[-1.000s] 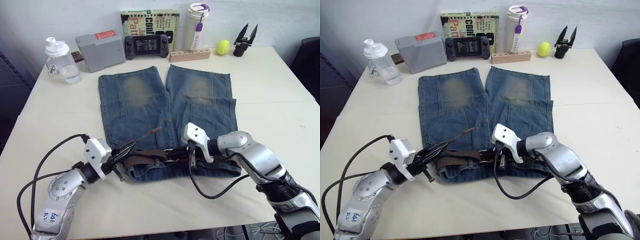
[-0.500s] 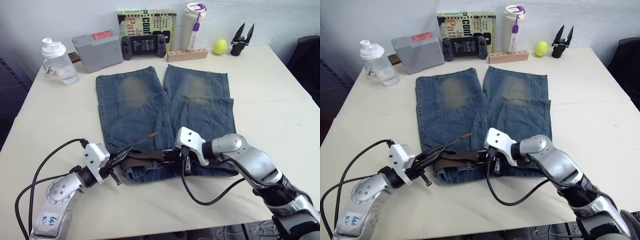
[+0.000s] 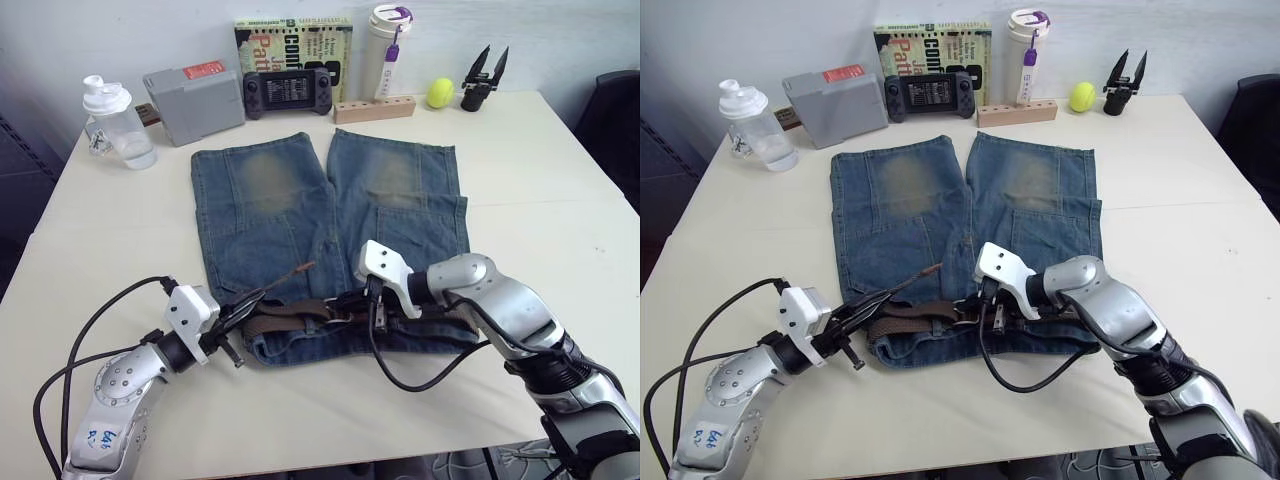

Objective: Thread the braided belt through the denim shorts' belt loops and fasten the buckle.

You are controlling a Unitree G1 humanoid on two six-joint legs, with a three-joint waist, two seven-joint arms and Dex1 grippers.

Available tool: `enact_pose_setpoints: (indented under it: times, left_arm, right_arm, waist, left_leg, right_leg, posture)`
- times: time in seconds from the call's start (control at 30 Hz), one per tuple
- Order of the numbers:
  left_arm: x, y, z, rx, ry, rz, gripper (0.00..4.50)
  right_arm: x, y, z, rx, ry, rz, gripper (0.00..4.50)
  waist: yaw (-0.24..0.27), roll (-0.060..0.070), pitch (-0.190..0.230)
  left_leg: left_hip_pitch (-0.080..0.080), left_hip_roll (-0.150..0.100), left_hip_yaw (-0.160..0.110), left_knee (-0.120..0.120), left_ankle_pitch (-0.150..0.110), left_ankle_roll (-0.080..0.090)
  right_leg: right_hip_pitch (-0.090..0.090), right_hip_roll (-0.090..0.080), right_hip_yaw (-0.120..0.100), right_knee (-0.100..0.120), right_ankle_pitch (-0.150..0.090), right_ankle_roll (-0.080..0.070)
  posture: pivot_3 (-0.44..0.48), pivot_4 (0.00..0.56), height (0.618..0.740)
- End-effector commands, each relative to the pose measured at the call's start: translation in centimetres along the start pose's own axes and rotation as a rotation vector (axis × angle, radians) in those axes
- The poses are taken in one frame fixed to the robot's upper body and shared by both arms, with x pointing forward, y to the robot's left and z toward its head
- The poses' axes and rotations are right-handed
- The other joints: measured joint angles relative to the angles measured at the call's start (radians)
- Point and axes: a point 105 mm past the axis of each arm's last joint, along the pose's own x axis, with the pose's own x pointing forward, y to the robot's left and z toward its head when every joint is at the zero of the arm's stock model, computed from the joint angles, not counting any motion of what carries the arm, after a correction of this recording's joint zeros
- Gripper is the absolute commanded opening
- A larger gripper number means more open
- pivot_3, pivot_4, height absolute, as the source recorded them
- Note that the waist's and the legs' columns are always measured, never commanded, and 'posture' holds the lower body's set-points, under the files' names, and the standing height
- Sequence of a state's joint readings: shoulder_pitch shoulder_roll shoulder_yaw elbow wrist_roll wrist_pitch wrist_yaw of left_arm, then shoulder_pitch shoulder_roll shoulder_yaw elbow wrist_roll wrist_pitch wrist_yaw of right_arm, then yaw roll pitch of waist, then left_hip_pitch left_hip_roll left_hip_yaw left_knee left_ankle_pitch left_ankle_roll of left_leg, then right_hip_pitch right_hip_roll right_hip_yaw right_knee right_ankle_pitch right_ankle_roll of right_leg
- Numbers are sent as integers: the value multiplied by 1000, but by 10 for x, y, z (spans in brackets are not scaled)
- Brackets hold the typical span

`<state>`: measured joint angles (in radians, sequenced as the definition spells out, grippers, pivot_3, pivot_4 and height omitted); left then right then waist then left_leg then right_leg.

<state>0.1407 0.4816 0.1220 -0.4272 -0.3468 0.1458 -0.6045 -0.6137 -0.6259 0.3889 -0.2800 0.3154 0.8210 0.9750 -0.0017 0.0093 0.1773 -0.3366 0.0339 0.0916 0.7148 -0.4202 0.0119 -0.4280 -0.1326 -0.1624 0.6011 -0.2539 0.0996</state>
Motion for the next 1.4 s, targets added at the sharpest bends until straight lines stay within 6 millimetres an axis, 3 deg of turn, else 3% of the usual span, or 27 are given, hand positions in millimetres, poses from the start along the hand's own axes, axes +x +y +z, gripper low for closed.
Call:
enact_pose_setpoints:
  times: [0.03,0.4,0.63,0.83,1.1,1.4]
  left_arm:
    - [2,-3,12,46,-43,1,0]
    - [8,1,19,93,-58,-14,0]
    - [6,-2,13,130,-33,-34,0]
    - [13,4,24,165,-67,-46,0]
    - [8,2,19,167,-54,-43,0]
    - [9,1,20,178,-58,-43,0]
  right_arm:
    - [7,-1,-1,-37,18,51,36]
    - [18,7,-13,-92,99,130,36]
    - [8,2,0,-130,78,123,36]
    - [15,9,-2,-156,96,159,36]
    - [7,0,2,-164,94,141,36]
    - [12,8,2,-177,97,184,36]
  waist:
    - [0,0,0]
    - [-1,0,0]
    - [-1,0,0]
    - [0,0,0]
    - [-1,0,0]
    - [0,0,0]
  left_leg:
    - [0,0,0,0,0,0]
    - [0,0,0,0,0,0]
    - [0,0,0,0,0,0]
    - [0,0,0,0,0,0]
    - [0,0,1,0,0,0]
    - [0,0,0,0,0,0]
  right_leg:
    - [0,0,0,0,0,0]
    - [0,0,0,0,0,0]
    - [0,0,0,0,0,0]
    - [0,0,0,0,0,0]
    - [0,0,0,0,0,0]
    - [0,0,0,0,0,0]
  posture:
    - [0,150,722]
    - [0,150,722]
    - [0,150,722]
    - [0,150,722]
    - [0,150,722]
    - [0,150,722]
